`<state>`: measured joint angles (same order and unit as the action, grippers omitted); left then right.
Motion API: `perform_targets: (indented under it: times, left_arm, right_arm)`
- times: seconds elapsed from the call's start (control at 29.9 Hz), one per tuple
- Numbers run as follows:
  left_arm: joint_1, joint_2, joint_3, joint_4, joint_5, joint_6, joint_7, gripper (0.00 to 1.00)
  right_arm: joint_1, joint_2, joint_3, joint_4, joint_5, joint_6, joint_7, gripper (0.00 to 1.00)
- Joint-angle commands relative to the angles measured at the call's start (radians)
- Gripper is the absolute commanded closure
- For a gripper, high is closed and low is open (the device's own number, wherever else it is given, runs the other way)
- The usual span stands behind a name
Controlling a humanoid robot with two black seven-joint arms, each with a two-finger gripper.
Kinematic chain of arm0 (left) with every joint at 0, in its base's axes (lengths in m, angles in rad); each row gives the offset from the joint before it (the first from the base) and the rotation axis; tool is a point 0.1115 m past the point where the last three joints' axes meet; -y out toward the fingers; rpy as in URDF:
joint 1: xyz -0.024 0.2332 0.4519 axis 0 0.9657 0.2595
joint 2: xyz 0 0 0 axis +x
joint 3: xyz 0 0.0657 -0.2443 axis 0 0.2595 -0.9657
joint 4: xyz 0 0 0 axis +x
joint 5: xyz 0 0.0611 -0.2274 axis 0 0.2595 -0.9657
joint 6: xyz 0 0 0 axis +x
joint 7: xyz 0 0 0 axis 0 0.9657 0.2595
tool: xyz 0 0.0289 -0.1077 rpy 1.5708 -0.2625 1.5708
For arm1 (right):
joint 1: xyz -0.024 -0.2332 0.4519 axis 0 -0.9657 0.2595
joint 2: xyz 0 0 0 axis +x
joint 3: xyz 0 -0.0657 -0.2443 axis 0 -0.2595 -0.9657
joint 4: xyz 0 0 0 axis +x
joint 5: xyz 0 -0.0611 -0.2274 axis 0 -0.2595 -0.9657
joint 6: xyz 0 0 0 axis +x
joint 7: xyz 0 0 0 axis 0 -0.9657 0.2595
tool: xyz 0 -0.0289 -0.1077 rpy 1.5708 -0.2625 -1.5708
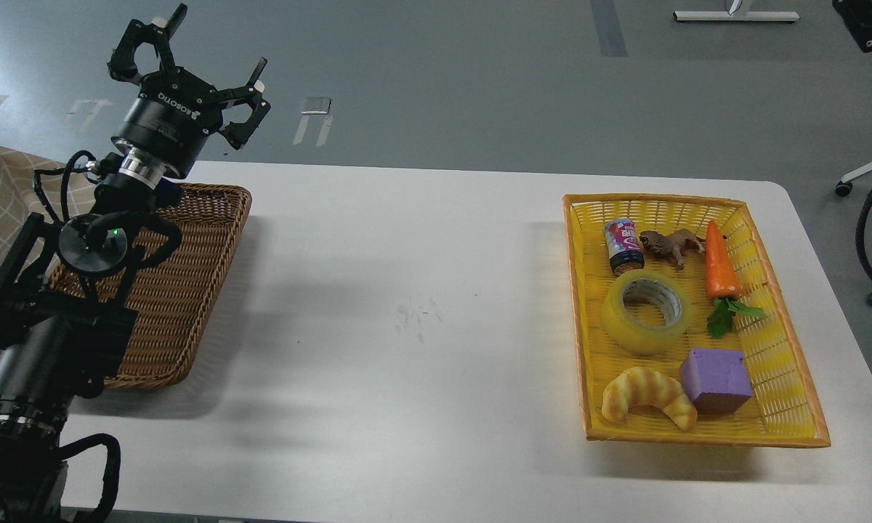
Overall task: Place and transfer tape with both arms
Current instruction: 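Raise the right gripper and move it toward the yellow tray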
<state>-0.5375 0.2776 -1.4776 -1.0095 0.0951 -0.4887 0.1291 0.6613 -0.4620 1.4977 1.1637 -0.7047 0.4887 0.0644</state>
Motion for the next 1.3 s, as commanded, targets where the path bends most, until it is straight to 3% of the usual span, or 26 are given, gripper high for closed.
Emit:
perform_targets:
  times: [0.0, 0.27, 0.33, 0.4, 0.5, 0.74, 0.84, 1.07, 1.2, 1.27]
  left_arm:
    - [0.001, 0.0, -0.006, -0.001, -0.005, 0.0, -0.002, 0.02]
    - [-0.015, -0.003, -0.016, -0.001, -0.014, 0.0, -0.017, 0.02]
    - [-0.009, -0.009, -0.021, 0.0, -0.044, 0.0, -0.063, 0.02]
    - [-0.002, -0.012, -0.018, 0.0, -0.075, 0.0, -0.136, 0.02]
    - [0.007, 0.008, -0.019, 0.003, -0.075, 0.0, -0.16, 0.02]
    - [0.013, 0.064, -0.017, 0.063, -0.048, 0.0, -0.149, 0.02]
    - [0.011, 0.074, 0.077, 0.061, 0.086, 0.0, -0.148, 0.02]
    - [0.014, 0.1, 0.151, -0.029, 0.316, 0.012, -0.146, 0.02]
    - [0.01, 0.127, 0.255, -0.037, 0.327, 0.01, -0.149, 0.02]
    - [0.011, 0.155, 0.304, -0.046, 0.328, 0.0, -0.155, 0.02]
  right_arm:
    - [-0.011, 0.003, -0.027, 0.013, -0.004, -0.005, -0.028, 0.0]
    - [-0.062, 0.025, -0.033, 0.106, -0.004, -0.009, -0.028, 0.0]
    - [-0.069, 0.036, -0.033, 0.126, -0.004, -0.019, -0.028, 0.0]
    - [-0.08, 0.046, -0.033, 0.139, -0.004, -0.03, -0.028, 0.0]
    - [-0.088, 0.048, -0.033, 0.146, -0.004, -0.033, -0.028, 0.0]
    - [-0.097, 0.048, -0.033, 0.145, -0.007, -0.035, -0.028, 0.0]
    - [-0.1, 0.048, -0.036, 0.142, -0.022, -0.044, -0.029, 0.0]
    - [-0.17, 0.059, -0.062, 0.145, -0.07, -0.098, -0.136, 0.0]
    - [-0.187, 0.071, -0.051, 0.156, -0.064, -0.081, -0.138, 0.0]
    - [-0.207, 0.071, -0.019, 0.186, -0.058, -0.014, -0.126, 0.0]
